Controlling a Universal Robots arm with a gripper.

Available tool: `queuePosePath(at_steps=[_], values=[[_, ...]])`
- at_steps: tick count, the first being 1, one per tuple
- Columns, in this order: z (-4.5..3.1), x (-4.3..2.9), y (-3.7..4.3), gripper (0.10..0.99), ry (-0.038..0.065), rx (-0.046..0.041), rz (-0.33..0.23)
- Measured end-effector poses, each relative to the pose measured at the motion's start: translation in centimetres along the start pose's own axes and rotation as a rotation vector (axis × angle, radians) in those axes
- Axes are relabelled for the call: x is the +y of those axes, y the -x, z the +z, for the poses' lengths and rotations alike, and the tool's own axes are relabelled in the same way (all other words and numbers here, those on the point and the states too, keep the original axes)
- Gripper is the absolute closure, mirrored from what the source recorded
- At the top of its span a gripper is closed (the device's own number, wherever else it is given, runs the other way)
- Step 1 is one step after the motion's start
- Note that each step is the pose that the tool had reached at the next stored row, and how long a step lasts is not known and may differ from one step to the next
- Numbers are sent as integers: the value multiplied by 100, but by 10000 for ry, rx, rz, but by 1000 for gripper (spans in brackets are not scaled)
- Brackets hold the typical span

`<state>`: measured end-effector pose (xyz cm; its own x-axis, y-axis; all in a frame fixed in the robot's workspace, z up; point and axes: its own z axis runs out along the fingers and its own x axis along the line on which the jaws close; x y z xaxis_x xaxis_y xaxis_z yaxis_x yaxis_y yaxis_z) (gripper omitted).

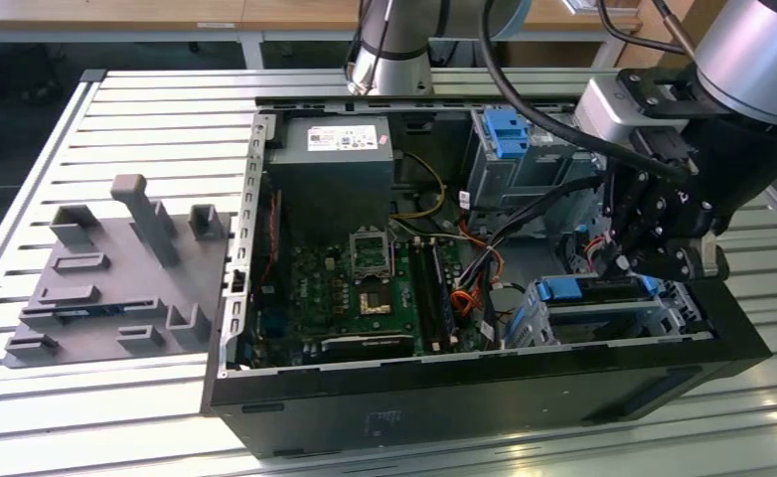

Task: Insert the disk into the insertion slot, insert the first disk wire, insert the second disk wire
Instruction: 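Insert the first disk wire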

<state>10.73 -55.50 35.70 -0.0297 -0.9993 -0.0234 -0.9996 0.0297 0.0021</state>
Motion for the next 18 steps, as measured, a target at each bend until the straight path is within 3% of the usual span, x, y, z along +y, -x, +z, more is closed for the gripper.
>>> queuePosePath(at_steps=[9, 14, 18], values=[[-2, -107, 46, 980, 0, 2, -1], [-73, -108, 58, 980, 0, 2, 0], [-80, -112, 90, 980, -3, 1, 101]])
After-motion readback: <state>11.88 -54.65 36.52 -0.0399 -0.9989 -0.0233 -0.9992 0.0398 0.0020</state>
